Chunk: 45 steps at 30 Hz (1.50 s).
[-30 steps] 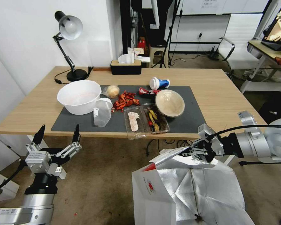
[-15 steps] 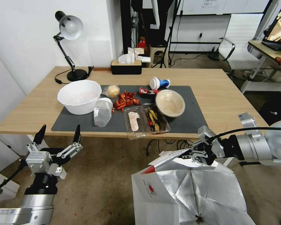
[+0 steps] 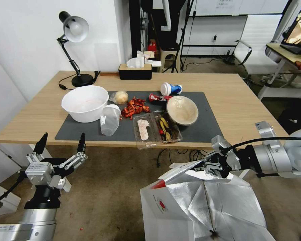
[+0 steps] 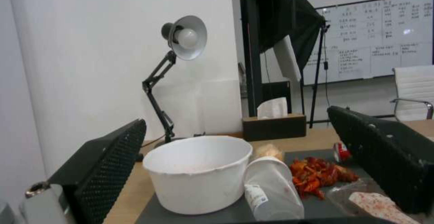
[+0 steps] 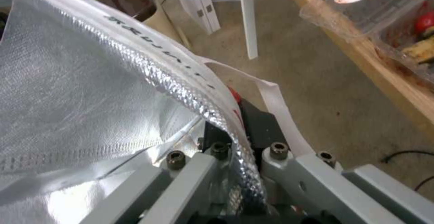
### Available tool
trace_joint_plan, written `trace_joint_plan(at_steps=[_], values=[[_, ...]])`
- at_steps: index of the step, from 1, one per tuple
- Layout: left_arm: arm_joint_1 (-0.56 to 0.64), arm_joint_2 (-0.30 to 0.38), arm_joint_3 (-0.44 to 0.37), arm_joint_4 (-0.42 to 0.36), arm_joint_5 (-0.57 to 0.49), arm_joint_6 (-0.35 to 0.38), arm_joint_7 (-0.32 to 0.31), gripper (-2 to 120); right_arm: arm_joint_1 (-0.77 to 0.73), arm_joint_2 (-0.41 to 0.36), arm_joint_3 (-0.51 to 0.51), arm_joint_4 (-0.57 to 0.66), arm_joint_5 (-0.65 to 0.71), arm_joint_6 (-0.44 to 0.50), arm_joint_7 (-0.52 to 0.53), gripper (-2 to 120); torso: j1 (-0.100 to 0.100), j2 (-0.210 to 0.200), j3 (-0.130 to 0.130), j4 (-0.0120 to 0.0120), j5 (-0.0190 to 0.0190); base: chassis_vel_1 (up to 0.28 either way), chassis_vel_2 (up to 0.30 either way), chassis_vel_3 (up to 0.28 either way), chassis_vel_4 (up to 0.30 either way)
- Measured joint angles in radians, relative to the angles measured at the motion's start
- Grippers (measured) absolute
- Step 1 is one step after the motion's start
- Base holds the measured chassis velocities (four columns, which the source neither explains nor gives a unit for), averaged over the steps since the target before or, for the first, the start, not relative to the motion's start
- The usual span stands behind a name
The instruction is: Pick up the food delivery bag from the floor and place it on the table.
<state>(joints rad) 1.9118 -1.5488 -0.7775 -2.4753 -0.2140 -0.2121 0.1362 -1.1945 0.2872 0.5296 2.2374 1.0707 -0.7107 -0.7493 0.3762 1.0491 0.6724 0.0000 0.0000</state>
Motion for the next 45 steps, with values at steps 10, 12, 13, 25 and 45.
trace_joint_plan(at_steps=[10, 12, 13, 25, 45], values=[[-0.002, 0.005, -0.004, -0.002, -0.004, 0.000, -0.002, 100, 0.040, -0.014, 0.027, 0.018, 0.067, -0.001, 0.017, 0, -0.001, -0.001, -0.001, 0.0000, 0.0000, 0.000, 0.000, 0.000, 0.000], [-0.002, 0.005, -0.004, -0.002, -0.004, 0.000, -0.003, 100, 0.052, -0.019, 0.030, 0.016, 0.081, -0.001, 0.022, 0, -0.001, -0.001, -0.001, 0.0000, 0.0000, 0.000, 0.000, 0.000, 0.000], [-0.003, 0.005, -0.004, -0.002, -0.004, 0.000, -0.003, 100, 0.067, -0.025, 0.033, 0.011, 0.099, -0.001, 0.029, 0, -0.001, -0.002, -0.001, 0.0000, 0.0000, 0.000, 0.000, 0.000, 0.000], [-0.010, 0.009, -0.008, 0.001, -0.011, -0.001, -0.007, 100, 0.210, -0.072, 0.026, -0.037, 0.278, -0.005, 0.161, 0, -0.001, -0.002, -0.001, 0.0000, -0.0001, 0.000, 0.000, 0.000, 0.000], [-0.028, 0.006, 0.000, 0.029, -0.008, -0.011, -0.012, 100, 0.271, -0.070, 0.041, -0.090, 0.669, -0.008, 0.552, 0, -0.001, -0.003, -0.002, 0.0000, 0.0000, 0.000, 0.000, 0.000, 0.000]])
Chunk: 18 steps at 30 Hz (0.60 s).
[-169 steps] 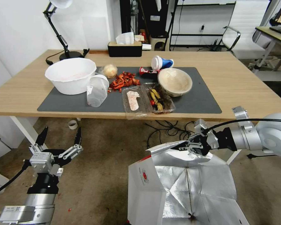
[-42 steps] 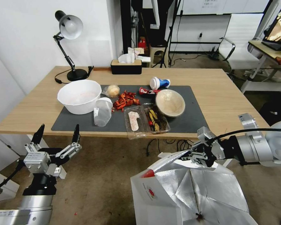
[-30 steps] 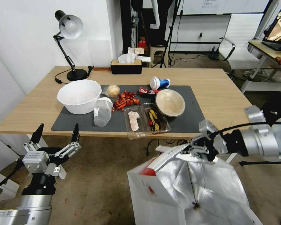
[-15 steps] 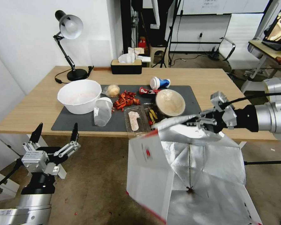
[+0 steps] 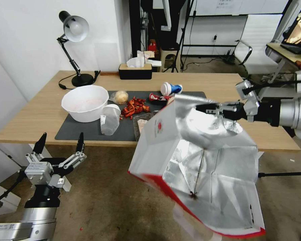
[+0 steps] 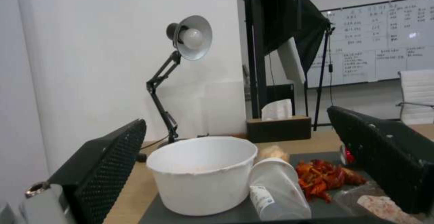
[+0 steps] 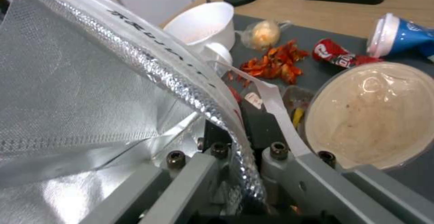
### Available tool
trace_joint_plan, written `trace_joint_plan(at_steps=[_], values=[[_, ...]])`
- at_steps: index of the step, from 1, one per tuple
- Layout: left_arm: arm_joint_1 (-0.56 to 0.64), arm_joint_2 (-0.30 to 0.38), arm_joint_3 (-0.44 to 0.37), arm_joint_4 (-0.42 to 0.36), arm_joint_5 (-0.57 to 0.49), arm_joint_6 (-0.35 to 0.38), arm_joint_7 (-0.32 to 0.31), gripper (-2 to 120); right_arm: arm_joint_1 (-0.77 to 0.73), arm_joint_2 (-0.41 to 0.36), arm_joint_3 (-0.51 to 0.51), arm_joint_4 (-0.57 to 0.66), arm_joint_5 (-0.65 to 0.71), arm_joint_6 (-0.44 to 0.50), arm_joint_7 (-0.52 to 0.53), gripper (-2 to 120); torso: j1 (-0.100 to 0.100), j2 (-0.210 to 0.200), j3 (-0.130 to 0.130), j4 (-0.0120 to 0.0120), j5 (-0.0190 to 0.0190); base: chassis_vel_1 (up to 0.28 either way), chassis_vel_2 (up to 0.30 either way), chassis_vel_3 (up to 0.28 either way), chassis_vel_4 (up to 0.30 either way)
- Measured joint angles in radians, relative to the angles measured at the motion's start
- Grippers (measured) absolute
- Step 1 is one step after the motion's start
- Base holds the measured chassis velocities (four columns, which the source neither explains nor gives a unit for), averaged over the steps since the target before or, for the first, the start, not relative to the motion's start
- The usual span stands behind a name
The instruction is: Pick up the food delivery bag from the floor and place it on the table.
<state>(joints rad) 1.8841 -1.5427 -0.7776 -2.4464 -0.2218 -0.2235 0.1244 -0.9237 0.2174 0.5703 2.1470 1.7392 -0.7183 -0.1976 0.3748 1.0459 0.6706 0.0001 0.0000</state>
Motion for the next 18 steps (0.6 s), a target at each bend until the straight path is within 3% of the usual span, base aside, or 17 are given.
trace_joint_plan(at_steps=[18], values=[[-0.004, 0.003, 0.003, 0.011, -0.001, -0.008, -0.007, 100, 0.097, -0.036, 0.028, 0.011, 0.174, 0.000, 0.074, 0, 0.000, 0.000, 0.000, 0.0000, 0.0000, 0.000, 0.000, 0.000, 0.000]])
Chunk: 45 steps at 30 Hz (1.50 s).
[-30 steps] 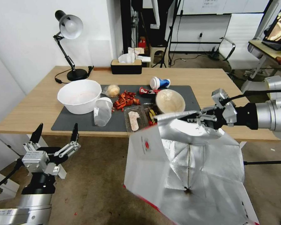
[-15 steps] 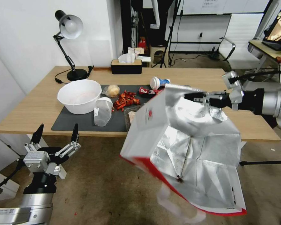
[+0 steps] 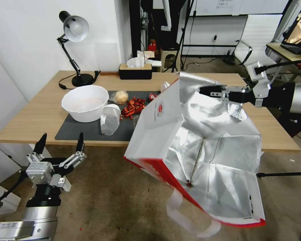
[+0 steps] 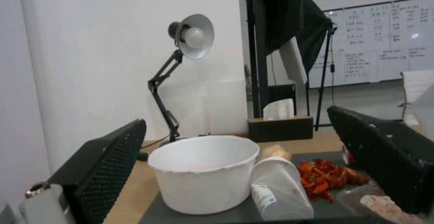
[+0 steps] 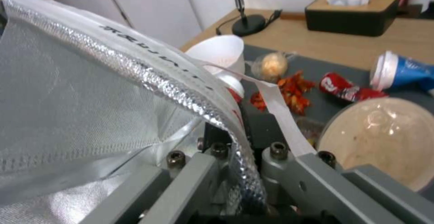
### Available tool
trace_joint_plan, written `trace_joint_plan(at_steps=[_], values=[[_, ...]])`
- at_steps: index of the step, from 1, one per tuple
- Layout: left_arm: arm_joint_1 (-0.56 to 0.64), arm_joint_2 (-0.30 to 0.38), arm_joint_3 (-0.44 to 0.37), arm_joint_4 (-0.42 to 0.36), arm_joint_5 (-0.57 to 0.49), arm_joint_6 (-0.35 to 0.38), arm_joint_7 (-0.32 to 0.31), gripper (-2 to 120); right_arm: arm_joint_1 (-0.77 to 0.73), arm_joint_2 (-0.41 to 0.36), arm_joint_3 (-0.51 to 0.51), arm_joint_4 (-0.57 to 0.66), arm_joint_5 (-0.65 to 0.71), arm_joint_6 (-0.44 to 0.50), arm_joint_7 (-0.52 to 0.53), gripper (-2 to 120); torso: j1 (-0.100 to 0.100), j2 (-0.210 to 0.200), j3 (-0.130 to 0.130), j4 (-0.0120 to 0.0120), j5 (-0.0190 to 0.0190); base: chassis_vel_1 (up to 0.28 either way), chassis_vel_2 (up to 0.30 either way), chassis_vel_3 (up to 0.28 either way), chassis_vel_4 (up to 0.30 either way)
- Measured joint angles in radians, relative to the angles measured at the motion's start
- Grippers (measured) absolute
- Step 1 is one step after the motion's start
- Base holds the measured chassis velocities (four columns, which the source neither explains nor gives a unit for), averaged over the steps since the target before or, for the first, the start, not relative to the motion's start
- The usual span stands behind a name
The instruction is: Pick up the food delivery bag from the floor and place it on the table.
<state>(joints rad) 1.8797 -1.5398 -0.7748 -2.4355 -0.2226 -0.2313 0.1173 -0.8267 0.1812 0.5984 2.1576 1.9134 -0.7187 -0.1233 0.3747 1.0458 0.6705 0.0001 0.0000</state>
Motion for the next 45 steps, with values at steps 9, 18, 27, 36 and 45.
trace_joint_plan(at_steps=[9, 18, 27, 36, 45], values=[[0.003, 0.002, 0.004, -0.003, 0.001, 0.000, -0.001, 100, 0.070, -0.036, 0.018, -0.022, 0.062, 0.000, 0.020, 0, 0.000, 0.000, 0.000, -0.0001, -0.0001, 0.000, 0.000, 0.000, 0.000], [0.004, 0.002, 0.007, -0.007, 0.004, 0.000, -0.002, 100, 0.182, -0.050, 0.009, -0.111, 0.108, 0.001, 0.062, 0, 0.000, 0.000, 0.000, 0.0000, 0.0000, 0.000, 0.000, 0.000, 0.000], [0.004, -0.001, 0.014, -0.004, 0.012, -0.002, -0.002, 100, 0.264, -0.055, -0.015, -0.225, 0.144, 0.001, 0.106, 0, 0.000, 0.000, 0.000, 0.0000, 0.0000, 0.000, 0.000, 0.000, 0.000], [0.007, 0.003, 0.015, -0.001, 0.017, -0.004, -0.002, 100, 0.290, 0.006, -0.076, -0.417, 0.091, 0.002, 0.160, 0, 0.000, 0.000, 0.000, 0.0002, 0.0002, 0.000, 0.000, 0.000, 0.000], [0.002, 0.009, 0.014, 0.012, 0.018, -0.004, -0.002, 100, 0.301, 0.046, -0.114, -0.506, 0.074, 0.002, 0.205, 0, 0.000, 0.000, 0.000, 0.0000, 0.0000, 0.000, 0.000, 0.000, 0.000]])
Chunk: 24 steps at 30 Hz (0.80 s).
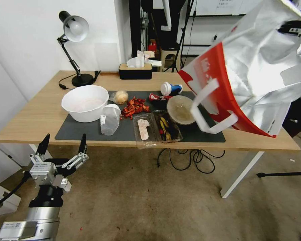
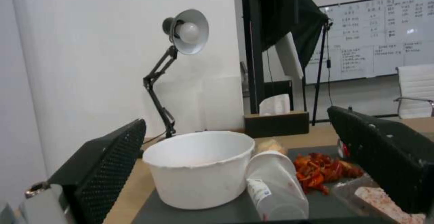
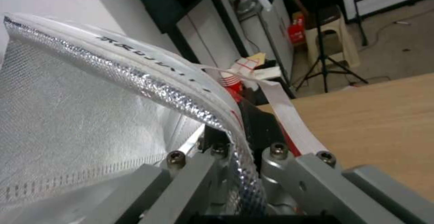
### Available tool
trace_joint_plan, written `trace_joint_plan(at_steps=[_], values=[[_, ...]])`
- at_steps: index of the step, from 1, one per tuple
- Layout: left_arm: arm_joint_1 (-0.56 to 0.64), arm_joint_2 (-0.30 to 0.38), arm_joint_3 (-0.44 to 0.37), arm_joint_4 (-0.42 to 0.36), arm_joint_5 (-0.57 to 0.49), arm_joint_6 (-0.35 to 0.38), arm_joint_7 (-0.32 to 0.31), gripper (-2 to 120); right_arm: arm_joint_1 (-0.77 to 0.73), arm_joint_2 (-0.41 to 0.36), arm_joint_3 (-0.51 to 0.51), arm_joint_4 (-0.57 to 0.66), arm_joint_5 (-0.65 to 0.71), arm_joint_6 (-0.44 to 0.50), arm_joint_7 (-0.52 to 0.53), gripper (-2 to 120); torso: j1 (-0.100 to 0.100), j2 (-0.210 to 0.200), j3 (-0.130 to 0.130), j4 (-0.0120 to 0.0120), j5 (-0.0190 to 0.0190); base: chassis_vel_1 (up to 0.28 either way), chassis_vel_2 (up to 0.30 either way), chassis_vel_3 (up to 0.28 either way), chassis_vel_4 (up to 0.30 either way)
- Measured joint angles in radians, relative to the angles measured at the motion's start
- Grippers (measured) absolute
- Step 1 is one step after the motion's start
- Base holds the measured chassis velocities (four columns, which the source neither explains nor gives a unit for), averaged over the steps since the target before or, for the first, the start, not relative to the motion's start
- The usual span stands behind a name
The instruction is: Pick up the food delivery bag from the floor and place it on the table.
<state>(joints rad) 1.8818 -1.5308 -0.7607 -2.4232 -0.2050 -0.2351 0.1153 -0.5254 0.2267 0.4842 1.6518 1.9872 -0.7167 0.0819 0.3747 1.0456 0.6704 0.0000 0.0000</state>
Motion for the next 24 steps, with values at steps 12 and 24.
trace_joint_plan(at_steps=[12, 24], values=[[0.008, -0.001, -0.004, -0.001, 0.000, -0.006, -0.008, 100, 0.011, 0.022, -0.052, -0.072, -0.012, 0.000, 0.079, 0, 0.000, 0.000, 0.000, 0.0000, 0.0000, 0.000, 0.000, 0.000, 0.000], [0.022, -0.003, -0.004, -0.013, 0.000, -0.017, -0.009, 100, -0.102, 0.025, -0.006, -0.103, -0.042, -0.001, 0.149, 0, 0.000, 0.000, 0.000, -0.0001, 0.0001, 0.000, 0.000, 0.000, 0.000]])
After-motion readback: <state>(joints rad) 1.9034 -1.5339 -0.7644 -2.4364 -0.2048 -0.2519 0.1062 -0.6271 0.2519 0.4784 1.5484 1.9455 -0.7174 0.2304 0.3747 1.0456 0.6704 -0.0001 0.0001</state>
